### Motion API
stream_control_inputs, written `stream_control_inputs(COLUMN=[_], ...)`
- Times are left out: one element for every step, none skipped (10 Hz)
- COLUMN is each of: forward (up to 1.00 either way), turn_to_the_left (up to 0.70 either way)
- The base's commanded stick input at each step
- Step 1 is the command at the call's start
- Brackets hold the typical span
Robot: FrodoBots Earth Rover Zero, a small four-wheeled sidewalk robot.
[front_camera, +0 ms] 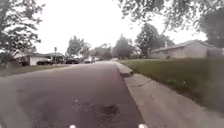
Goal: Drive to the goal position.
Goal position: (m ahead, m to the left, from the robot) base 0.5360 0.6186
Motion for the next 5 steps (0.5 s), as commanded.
stream_control_inputs(forward=[0.07,0.07,0.07,0.07,0.07], turn_to_the_left=[0.00,0.00,0.00,0.00,0.00])
